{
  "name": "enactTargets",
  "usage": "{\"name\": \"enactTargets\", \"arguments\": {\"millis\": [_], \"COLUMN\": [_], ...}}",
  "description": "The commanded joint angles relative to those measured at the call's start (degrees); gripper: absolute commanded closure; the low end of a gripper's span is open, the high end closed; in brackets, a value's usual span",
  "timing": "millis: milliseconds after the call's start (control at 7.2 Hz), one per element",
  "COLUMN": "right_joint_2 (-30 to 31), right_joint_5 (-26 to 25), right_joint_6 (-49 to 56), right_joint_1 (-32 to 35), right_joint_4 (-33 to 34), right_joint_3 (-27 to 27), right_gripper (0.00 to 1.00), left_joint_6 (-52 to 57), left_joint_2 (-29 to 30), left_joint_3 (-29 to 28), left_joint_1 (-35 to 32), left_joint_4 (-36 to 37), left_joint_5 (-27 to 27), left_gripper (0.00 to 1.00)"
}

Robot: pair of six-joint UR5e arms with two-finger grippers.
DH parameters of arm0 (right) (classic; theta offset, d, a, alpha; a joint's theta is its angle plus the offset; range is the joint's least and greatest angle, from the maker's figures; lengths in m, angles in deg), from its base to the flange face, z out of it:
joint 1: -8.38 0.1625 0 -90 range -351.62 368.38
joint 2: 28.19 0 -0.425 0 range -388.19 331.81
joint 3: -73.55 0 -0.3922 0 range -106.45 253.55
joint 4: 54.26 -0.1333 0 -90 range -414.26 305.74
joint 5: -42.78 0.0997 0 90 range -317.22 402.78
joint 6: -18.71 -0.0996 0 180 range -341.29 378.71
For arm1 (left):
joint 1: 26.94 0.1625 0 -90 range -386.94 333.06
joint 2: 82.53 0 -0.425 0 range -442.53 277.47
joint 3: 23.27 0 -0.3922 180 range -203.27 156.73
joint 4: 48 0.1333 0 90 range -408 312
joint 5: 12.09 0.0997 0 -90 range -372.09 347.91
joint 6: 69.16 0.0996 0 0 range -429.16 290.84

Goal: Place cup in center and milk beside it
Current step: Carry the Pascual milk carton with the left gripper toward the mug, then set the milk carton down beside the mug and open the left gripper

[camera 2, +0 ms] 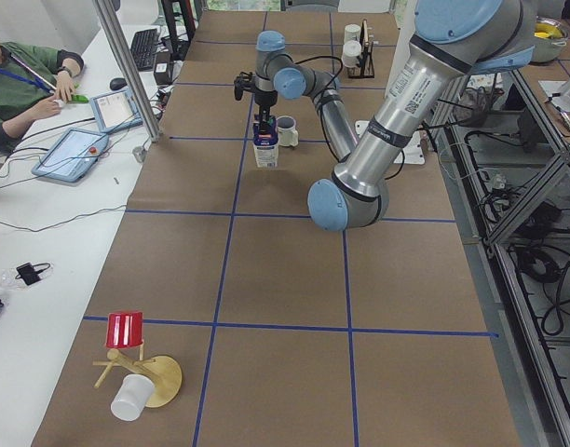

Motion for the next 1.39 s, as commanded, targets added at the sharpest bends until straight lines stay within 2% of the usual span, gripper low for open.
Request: {"name": "enactTargets", "arguments": {"millis": [0, 139, 278, 556, 694, 833, 972, 1250], "right_joint_2": [0.0, 0.0, 0.0, -0.09, 0.0, 0.0, -0.09, -0.09], "right_joint_5": [-0.04, 0.05, 0.05, 0.05, 0.05, 0.05, 0.05, 0.05], "right_joint_6": [0.0, 0.0, 0.0, 0.0, 0.0, 0.0, 0.0, -0.09], "right_joint_1": [0.02, 0.02, 0.02, 0.02, -0.07, 0.02, -0.07, -0.07], "right_joint_4": [0.0, 0.0, 0.0, 0.0, 0.0, 0.0, 0.0, 0.0], "right_joint_3": [0.17, 0.26, 0.26, 0.26, 0.35, 0.52, 0.53, 0.53], "right_gripper": [0.0, 0.0, 0.0, 0.0, 0.0, 0.0, 0.0, 0.0], "left_joint_6": [-4.15, -5.39, -6.1, -6.02, -5.84, -5.58, -5.4, -3.23], "left_joint_2": [1.97, 3.46, 5.3, 5.32, 5.4, 5.06, 5.05, 4.88], "left_joint_3": [-0.37, -2.11, -4.31, -4.59, -5.29, -5.3, -5.12, -2.59], "left_joint_1": [5.17, 7.45, 7.64, 7.82, 8.08, 8.78, 8.87, 8.35], "left_joint_4": [-0.01, 0.08, -0.01, -0.01, -0.18, -0.44, -0.45, 0.16], "left_joint_5": [2.96, 5.41, 5.52, 5.61, 5.7, 7.0, 9.19, 8.87], "left_gripper": [1.0, 1.0, 1.0, 1.0, 0.73, 0.27, 0.01, 0.01]}}
